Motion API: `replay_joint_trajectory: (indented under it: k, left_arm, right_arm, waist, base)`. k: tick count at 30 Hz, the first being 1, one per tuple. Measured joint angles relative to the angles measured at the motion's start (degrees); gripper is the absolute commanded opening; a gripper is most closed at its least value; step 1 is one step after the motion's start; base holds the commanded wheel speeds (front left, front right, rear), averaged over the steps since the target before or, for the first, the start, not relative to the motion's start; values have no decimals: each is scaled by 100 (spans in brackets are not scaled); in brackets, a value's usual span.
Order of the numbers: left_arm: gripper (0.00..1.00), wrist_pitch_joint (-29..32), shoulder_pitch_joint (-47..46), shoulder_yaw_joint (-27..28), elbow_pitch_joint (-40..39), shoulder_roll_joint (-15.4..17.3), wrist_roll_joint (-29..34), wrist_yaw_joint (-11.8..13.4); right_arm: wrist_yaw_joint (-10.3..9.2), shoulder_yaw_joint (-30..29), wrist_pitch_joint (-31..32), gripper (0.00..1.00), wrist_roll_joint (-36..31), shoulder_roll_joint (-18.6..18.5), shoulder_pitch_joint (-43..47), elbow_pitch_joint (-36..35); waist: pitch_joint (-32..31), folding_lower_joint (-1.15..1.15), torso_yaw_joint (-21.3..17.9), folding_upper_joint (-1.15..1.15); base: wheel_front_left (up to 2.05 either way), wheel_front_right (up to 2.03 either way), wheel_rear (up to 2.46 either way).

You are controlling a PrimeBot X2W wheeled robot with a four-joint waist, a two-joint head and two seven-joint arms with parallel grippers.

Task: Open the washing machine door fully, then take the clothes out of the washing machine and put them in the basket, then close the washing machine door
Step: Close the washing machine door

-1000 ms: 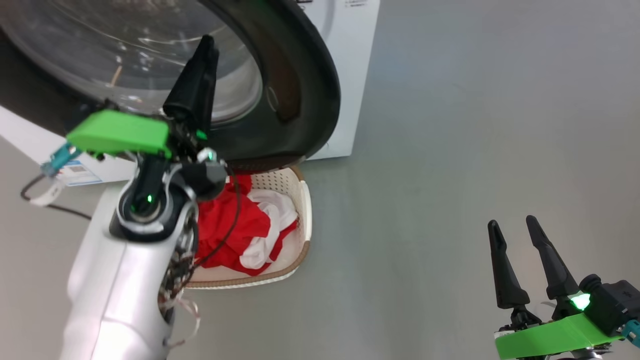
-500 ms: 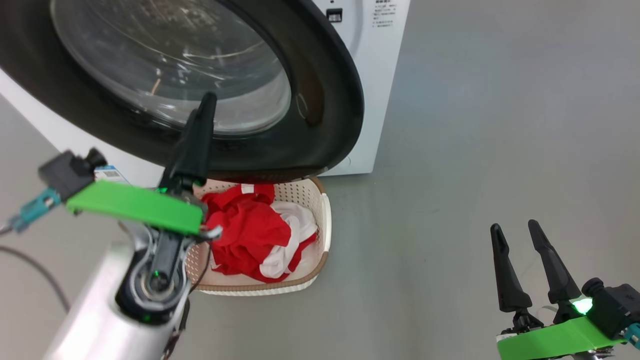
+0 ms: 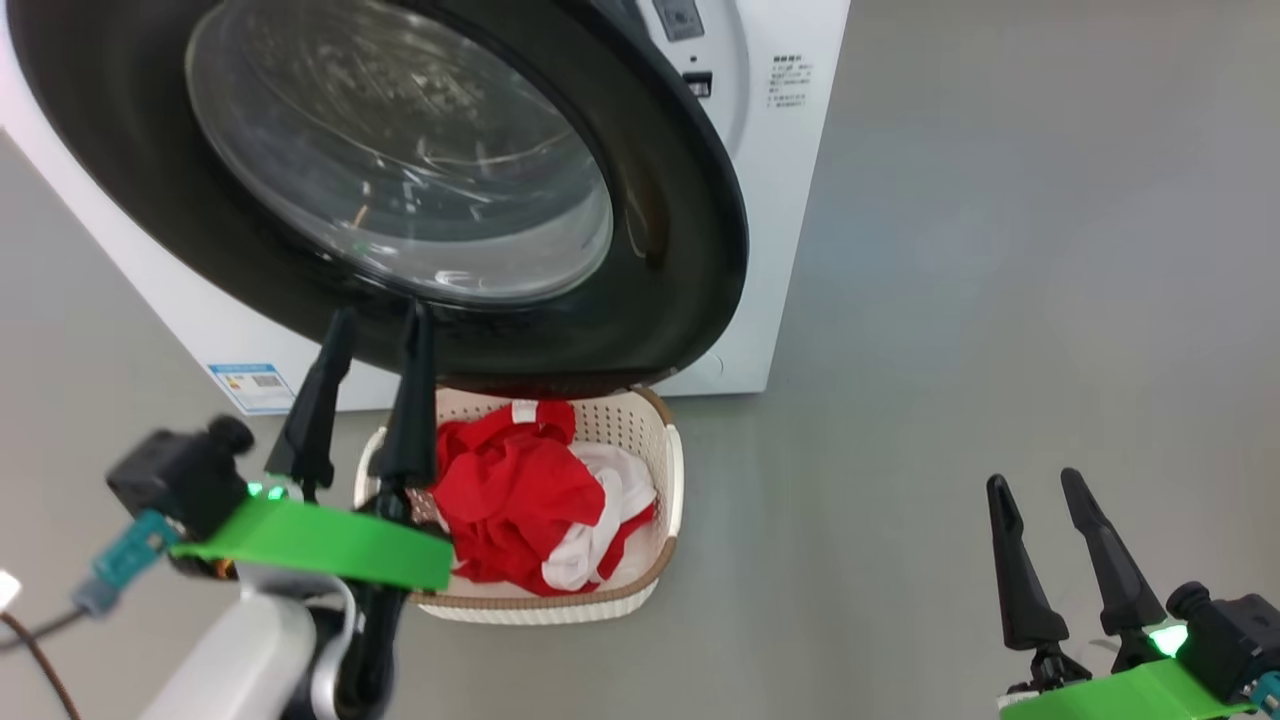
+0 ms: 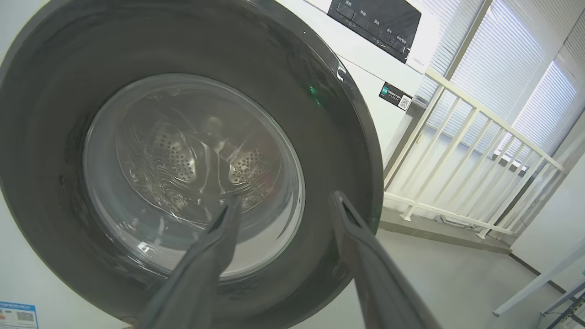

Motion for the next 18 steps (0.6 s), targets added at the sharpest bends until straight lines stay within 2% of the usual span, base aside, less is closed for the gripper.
replay_joint_trajectory:
  k: [5,10,14,18]
  left_arm:
    - [100,-52,322,-68,-99,73,836,355]
    - [100,-74,709,-112,-101,174,1413,611]
    - [100,-76,975,-8,-101,209,1780,783]
    - [100,-75,1330,99,-89,214,1925,825]
  right_arm:
    - [0,-14,-18,100,32,1,99,-4]
    - [0,-23,-16,100,32,2,242,-24]
    - [0,-31,-16,100,32,2,299,-38]
    - [0,-37,-16,100,32,3,378,-55]
  waist:
    - [-173,0,33,0]
    - [-326,0,49,0]
    - [-431,0,57,0]
    - [-493,0,65,0]
  base:
    - [0,0,0]
    - [0,0,0]
    - [0,0,0]
    - [0,0,0]
